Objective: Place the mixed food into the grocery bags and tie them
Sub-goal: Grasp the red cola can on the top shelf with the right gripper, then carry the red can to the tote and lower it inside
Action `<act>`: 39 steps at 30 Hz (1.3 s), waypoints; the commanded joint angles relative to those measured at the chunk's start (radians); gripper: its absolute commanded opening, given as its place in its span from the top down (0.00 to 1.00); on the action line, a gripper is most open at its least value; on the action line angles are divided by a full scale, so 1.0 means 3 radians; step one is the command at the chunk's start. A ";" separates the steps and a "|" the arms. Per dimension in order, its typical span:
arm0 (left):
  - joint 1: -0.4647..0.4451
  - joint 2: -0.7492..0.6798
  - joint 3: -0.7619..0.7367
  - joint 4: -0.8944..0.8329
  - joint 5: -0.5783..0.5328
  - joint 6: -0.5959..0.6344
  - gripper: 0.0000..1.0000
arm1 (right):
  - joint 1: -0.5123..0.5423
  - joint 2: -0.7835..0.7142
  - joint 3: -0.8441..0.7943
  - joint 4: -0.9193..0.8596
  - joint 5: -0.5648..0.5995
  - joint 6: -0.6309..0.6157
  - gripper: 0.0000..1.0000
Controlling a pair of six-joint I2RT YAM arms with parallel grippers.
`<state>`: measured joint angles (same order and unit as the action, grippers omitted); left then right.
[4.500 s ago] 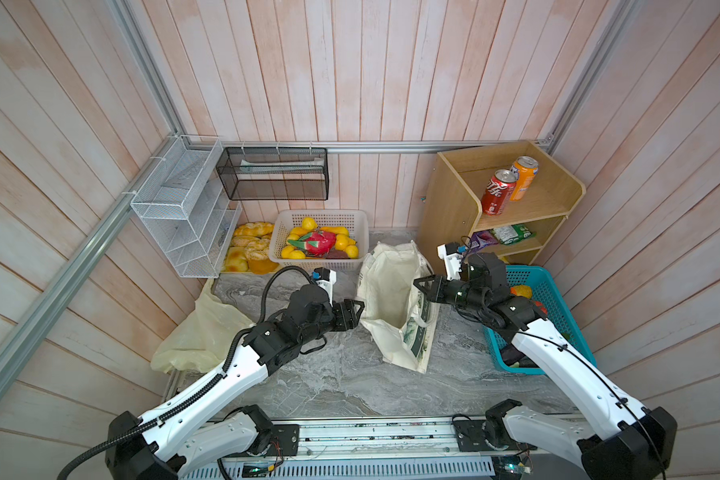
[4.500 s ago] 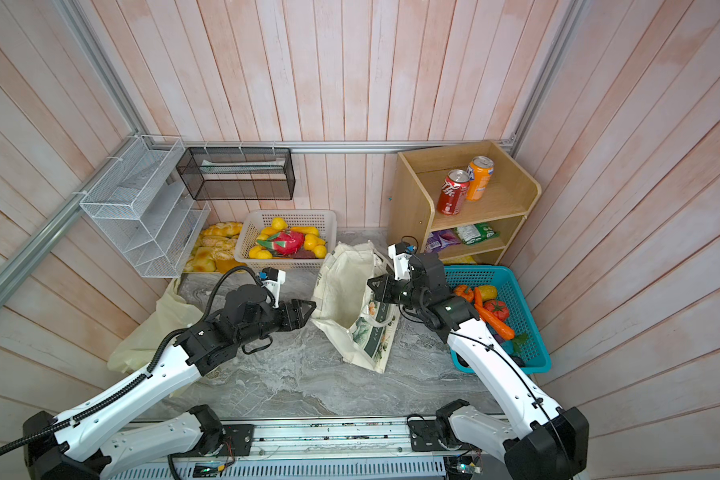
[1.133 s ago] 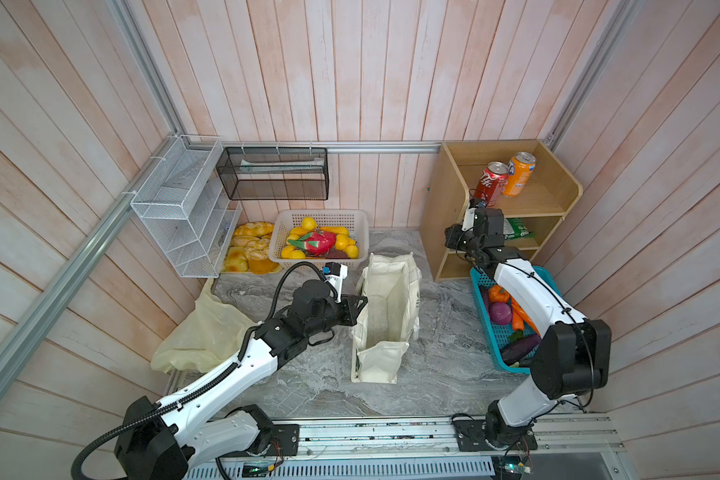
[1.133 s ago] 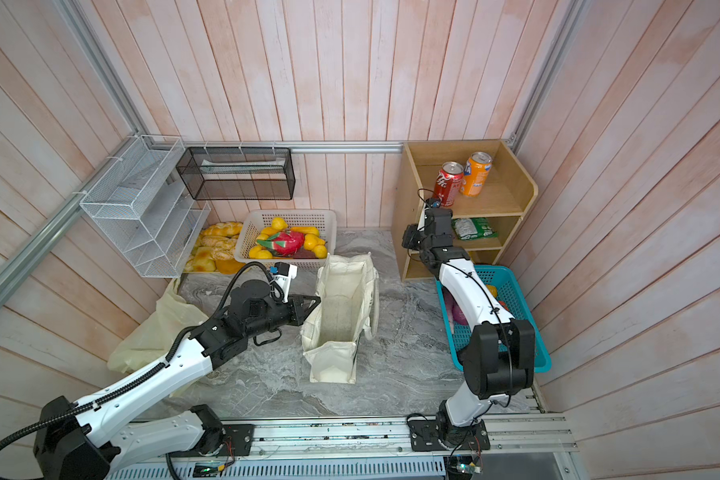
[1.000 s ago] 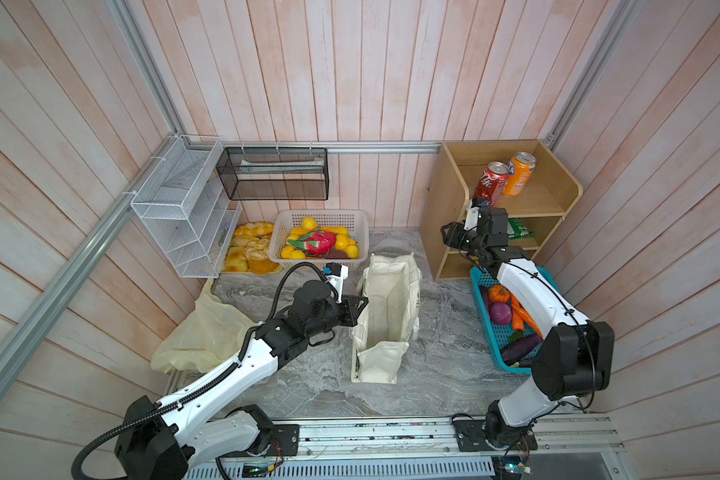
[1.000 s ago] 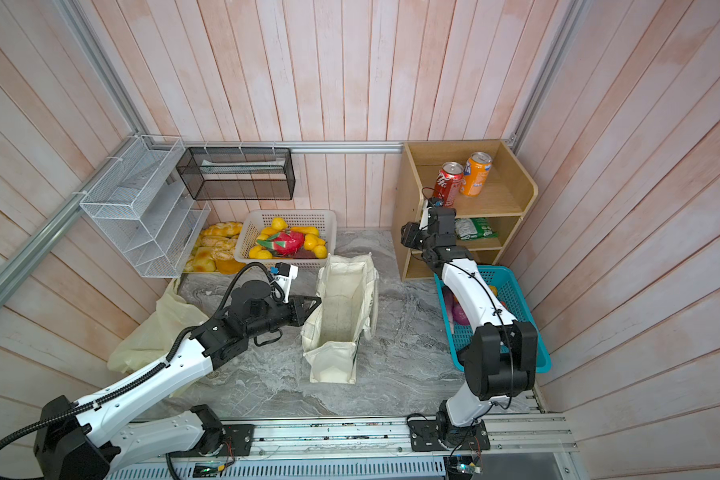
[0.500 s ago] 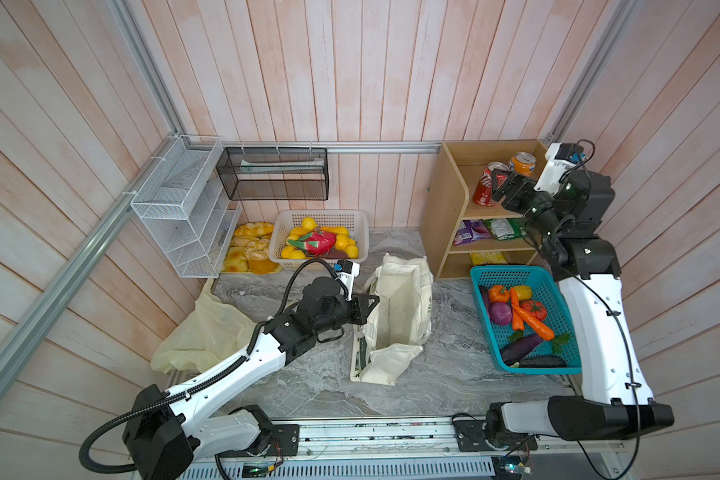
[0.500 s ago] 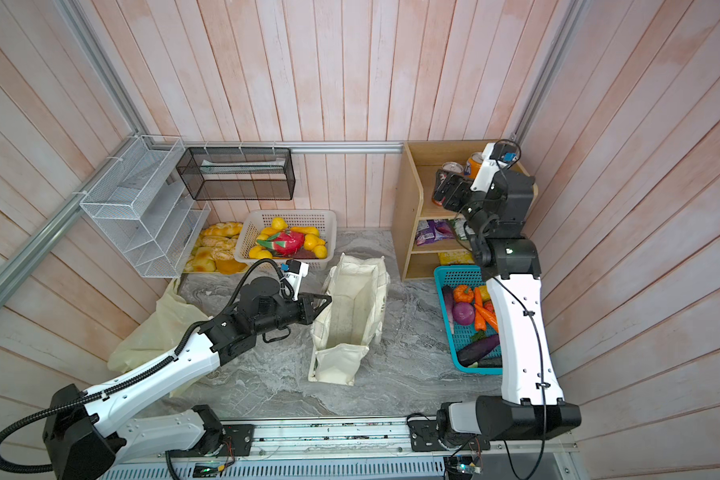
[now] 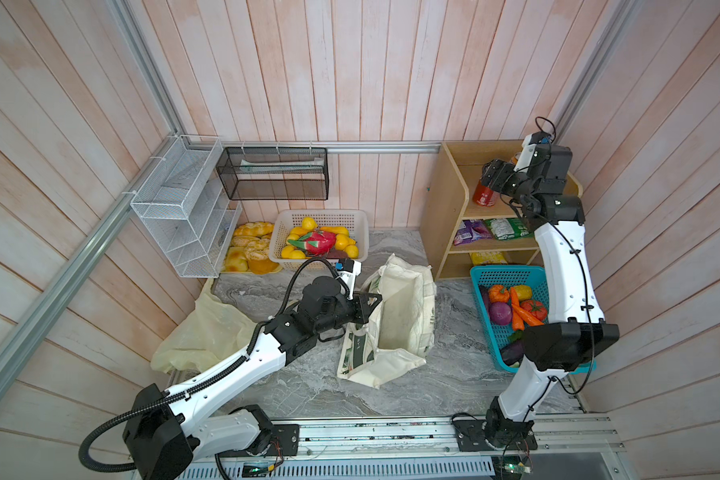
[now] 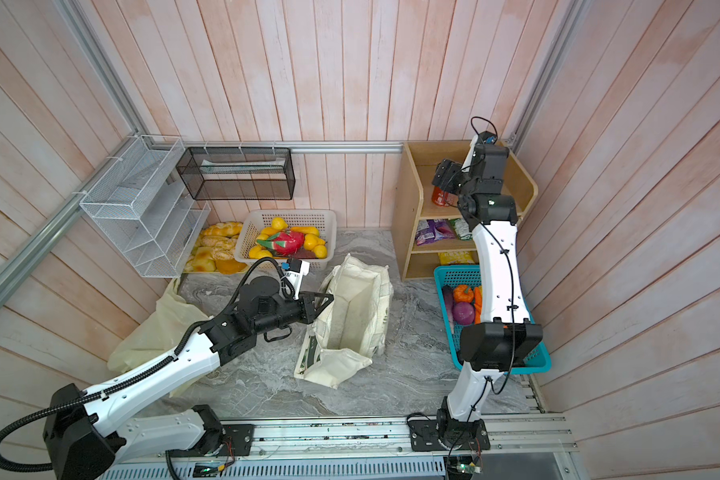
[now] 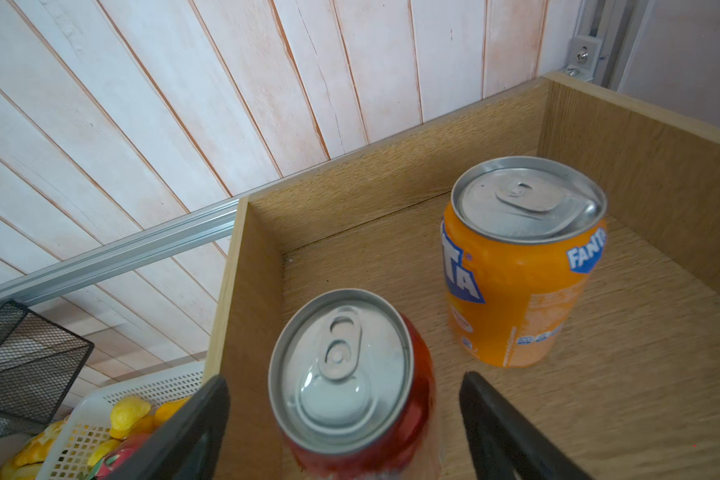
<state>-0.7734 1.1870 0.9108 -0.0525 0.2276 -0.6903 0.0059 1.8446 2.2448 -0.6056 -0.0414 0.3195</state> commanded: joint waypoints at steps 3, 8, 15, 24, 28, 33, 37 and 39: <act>-0.0004 -0.0053 -0.0103 0.0206 -0.0012 -0.0031 1.00 | 0.0002 0.0197 0.0226 -0.0086 0.0071 -0.0083 0.12; -0.0004 -0.0058 -0.0134 0.0215 -0.0020 -0.0049 1.00 | 0.0016 0.0356 0.0329 -0.0069 0.0121 -0.0100 0.15; -0.0007 -0.0030 -0.0111 0.0216 0.0016 -0.0086 1.00 | 0.0057 0.0432 0.0324 -0.0014 0.0089 -0.0115 0.34; -0.0005 0.0002 -0.0101 0.0206 0.0016 -0.0118 1.00 | 0.0064 0.0252 0.0129 0.0085 -0.0001 -0.0085 0.78; -0.0004 0.0027 -0.0091 0.0176 -0.0001 -0.0104 1.00 | 0.0062 0.0067 0.0012 0.0155 -0.0029 -0.0063 0.86; -0.0002 0.0034 -0.0061 0.0121 -0.0050 -0.0067 1.00 | 0.0082 -0.0227 -0.0066 0.0235 -0.0075 -0.0014 0.94; -0.0004 0.0047 -0.0045 0.0106 -0.0063 -0.0051 1.00 | 0.0152 -0.0438 -0.0091 0.0225 -0.0161 0.0018 0.96; -0.0004 0.0056 -0.0035 0.0088 -0.0072 -0.0042 1.00 | 0.0245 -0.0588 -0.0166 0.0238 -0.0159 0.0009 0.97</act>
<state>-0.7734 1.1908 0.8845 -0.0143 0.2264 -0.7216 0.0429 1.7809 2.1937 -0.6079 -0.0551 0.3103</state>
